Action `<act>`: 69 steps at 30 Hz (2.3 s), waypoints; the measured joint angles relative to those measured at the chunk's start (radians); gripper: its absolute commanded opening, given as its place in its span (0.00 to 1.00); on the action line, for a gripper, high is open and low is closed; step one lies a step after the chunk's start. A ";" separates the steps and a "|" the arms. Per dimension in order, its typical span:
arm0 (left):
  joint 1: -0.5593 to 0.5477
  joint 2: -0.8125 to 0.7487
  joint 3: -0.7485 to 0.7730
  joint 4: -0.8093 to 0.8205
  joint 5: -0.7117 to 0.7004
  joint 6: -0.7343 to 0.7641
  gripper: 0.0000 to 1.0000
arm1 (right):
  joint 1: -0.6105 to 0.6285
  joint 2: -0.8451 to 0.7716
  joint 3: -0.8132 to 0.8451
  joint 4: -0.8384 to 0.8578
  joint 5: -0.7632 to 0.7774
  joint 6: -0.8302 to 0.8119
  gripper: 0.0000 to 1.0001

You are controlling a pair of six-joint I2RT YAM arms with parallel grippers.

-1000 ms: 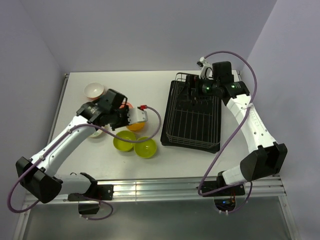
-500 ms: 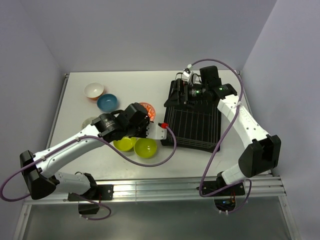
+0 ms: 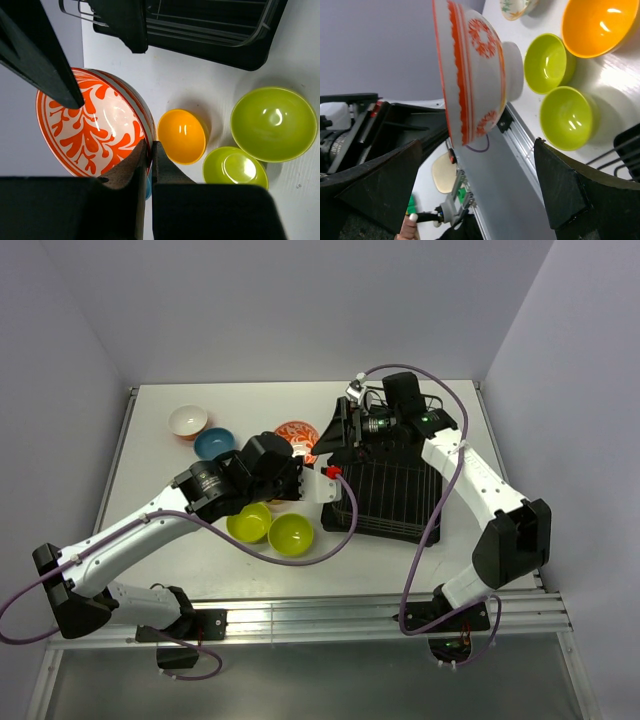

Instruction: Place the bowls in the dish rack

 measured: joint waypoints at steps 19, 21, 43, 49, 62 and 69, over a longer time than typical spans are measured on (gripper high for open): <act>-0.010 0.000 0.029 0.028 0.037 -0.090 0.00 | 0.021 0.002 -0.111 0.210 -0.038 0.154 1.00; -0.010 0.000 0.037 0.040 0.041 -0.103 0.00 | 0.026 0.002 -0.114 0.230 -0.039 0.175 1.00; -0.010 0.000 0.060 0.045 0.088 -0.177 0.00 | 0.029 -0.021 -0.174 0.475 -0.047 0.304 0.74; -0.011 -0.001 0.060 0.047 0.089 -0.179 0.00 | 0.029 -0.021 -0.174 0.481 -0.046 0.312 0.54; -0.011 -0.004 0.060 0.050 0.084 -0.190 0.49 | 0.029 -0.027 -0.175 0.476 -0.059 0.265 0.00; 0.007 -0.029 0.066 0.063 0.077 -0.228 0.79 | -0.002 -0.027 -0.164 0.395 -0.053 0.172 0.00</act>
